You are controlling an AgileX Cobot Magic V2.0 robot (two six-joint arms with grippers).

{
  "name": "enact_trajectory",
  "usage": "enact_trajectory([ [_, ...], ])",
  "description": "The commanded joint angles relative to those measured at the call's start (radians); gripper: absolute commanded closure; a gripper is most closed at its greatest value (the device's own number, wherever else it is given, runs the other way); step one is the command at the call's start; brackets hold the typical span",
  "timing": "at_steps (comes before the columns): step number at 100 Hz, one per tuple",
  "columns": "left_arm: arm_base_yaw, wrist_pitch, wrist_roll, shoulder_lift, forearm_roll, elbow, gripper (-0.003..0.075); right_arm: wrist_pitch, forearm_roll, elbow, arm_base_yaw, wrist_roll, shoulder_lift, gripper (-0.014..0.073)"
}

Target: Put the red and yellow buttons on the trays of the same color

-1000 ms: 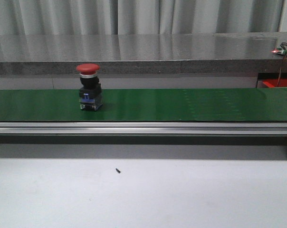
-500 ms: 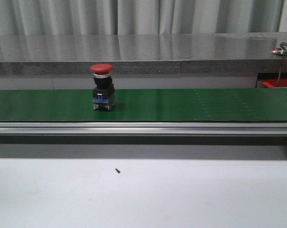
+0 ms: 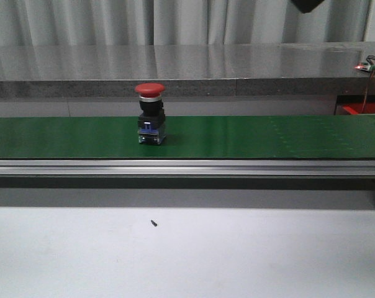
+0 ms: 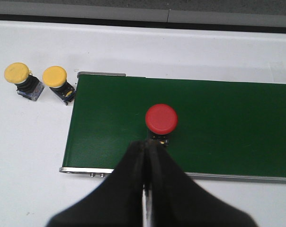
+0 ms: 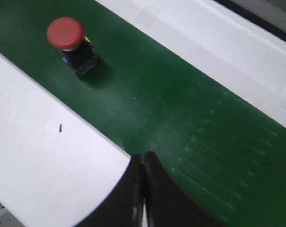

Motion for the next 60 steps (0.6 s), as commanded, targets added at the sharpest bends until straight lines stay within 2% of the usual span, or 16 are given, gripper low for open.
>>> enact_trajectory([
  [1,-0.007,-0.058,0.0,-0.024,-0.023,-0.025,0.074,-0.02,-0.005,-0.097,0.028,-0.01,0.043,0.0494],
  [5,-0.007,-0.058,0.0,-0.024,-0.023,-0.025,0.074,-0.016,-0.005,-0.123,0.038,-0.01,0.075,0.0407],
  [10,-0.007,-0.058,0.0,-0.024,-0.023,-0.025,0.0739,-0.013,-0.003,-0.157,0.047,-0.01,0.11,0.025],
  [15,-0.007,-0.058,0.0,-0.024,-0.023,-0.025,0.074,-0.011,-0.003,-0.195,0.055,-0.01,0.143,0.0127],
  [22,-0.007,-0.058,0.0,-0.024,-0.023,-0.025,0.074,0.009,-0.003,-0.242,0.062,-0.009,0.189,0.0013],
  [28,-0.007,-0.058,0.0,-0.024,-0.023,-0.025,0.074,0.037,-0.001,-0.279,0.067,-0.009,0.225,-0.0013],
  [60,-0.007,-0.069,0.0,-0.024,-0.023,-0.025,0.0739,0.219,0.0,-0.499,0.09,0.037,0.422,-0.0012],
])
